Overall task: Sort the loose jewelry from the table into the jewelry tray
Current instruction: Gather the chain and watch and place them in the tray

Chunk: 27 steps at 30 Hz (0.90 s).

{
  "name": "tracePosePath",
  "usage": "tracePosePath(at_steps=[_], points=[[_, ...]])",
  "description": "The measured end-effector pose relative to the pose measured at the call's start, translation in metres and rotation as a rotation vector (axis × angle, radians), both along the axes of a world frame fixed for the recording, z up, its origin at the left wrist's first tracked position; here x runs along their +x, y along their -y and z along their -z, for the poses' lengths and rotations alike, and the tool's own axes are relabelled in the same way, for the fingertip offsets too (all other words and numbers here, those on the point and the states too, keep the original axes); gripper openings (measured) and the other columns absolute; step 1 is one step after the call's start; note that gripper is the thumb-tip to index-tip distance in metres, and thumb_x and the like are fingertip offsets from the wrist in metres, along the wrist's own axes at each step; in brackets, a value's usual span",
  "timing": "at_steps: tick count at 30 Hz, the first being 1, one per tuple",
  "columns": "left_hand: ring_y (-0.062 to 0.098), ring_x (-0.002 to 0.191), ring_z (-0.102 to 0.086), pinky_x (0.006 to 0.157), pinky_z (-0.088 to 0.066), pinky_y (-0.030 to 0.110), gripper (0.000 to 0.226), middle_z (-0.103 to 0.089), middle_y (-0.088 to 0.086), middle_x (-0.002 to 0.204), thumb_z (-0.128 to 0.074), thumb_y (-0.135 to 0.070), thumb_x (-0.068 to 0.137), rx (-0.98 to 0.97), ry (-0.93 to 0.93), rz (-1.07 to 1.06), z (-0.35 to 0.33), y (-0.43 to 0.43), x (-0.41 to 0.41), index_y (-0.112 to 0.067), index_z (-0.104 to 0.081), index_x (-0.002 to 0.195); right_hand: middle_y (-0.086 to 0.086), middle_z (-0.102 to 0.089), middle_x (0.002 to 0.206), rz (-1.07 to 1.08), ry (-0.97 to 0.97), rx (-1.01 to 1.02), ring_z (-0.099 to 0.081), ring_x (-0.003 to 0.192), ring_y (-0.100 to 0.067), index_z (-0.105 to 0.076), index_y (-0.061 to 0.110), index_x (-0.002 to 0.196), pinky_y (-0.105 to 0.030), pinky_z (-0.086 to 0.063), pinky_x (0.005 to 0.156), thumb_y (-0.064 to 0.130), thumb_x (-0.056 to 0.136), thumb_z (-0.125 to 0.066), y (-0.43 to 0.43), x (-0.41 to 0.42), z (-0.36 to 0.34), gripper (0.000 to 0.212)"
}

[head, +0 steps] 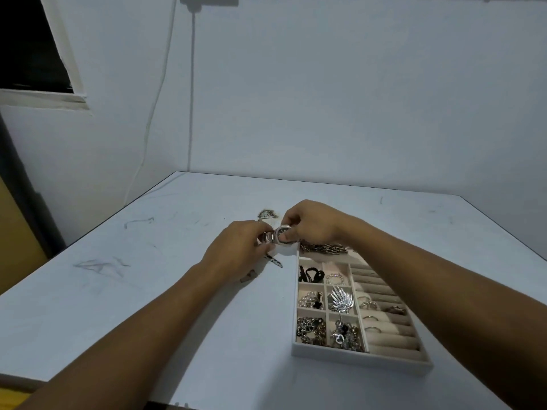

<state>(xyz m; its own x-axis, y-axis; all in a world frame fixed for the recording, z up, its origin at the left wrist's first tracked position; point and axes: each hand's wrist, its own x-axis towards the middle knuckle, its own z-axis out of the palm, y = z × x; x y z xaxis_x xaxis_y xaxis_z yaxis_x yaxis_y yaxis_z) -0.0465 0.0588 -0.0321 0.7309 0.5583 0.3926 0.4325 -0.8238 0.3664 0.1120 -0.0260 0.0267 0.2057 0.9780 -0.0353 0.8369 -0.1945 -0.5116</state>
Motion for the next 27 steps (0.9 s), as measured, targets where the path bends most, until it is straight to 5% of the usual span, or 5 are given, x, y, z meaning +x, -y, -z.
tracePosePath(at_steps=[4,14,20,25,27], points=[[0.015,0.086,-0.061,0.073,-0.050,0.035,0.021,-0.069,-0.005,0.093,-0.064,-0.034,0.088,-0.025,-0.027,0.050,-0.011,0.012,0.018,-0.025,-0.069,0.106,-0.002,-0.072,0.077,0.046,-0.089,0.043,-0.062,0.065,-0.013,-0.072,0.012,0.088,-0.035,-0.054,0.071,0.025,0.082,-0.075,0.023,0.018,-0.004,0.015],[0.017,0.100,-0.053,0.082,-0.047,0.033,0.037,-0.057,0.003,0.108,-0.072,-0.041,0.080,-0.121,-0.135,0.098,-0.020,0.034,0.056,-0.022,-0.071,0.112,0.000,-0.064,0.065,0.171,-0.188,0.042,-0.056,0.050,-0.011,-0.069,0.007,0.091,-0.019,-0.041,0.045,0.016,0.082,-0.076,0.065,0.050,0.005,0.015],[0.021,0.119,-0.047,0.069,-0.055,0.033,0.035,-0.056,0.003,0.128,-0.068,-0.040,0.085,-0.267,-0.326,0.084,-0.031,0.034,0.068,-0.024,-0.067,0.117,-0.002,-0.072,0.081,0.177,-0.132,0.003,-0.068,0.077,-0.019,-0.069,0.012,0.094,-0.029,-0.052,0.067,0.025,0.086,-0.072,0.069,0.057,0.018,0.016],[0.018,0.105,-0.055,0.085,-0.044,0.029,0.031,-0.063,0.002,0.119,-0.055,-0.042,0.093,-0.331,-0.439,0.148,-0.030,0.032,0.068,-0.022,-0.063,0.115,0.000,-0.071,0.089,0.180,-0.057,-0.015,-0.062,0.083,-0.016,-0.072,0.017,0.096,-0.030,-0.047,0.075,0.035,0.088,-0.068,0.072,0.057,0.024,0.020],[0.018,0.118,-0.052,0.091,-0.041,0.030,0.034,-0.062,0.002,0.123,-0.050,-0.045,0.095,-0.406,-0.420,0.173,-0.032,0.032,0.064,-0.021,-0.065,0.114,0.003,-0.070,0.086,0.175,-0.050,-0.018,-0.060,0.079,-0.012,-0.073,0.017,0.096,-0.026,-0.045,0.071,0.034,0.088,-0.068,0.072,0.057,0.024,0.019]])
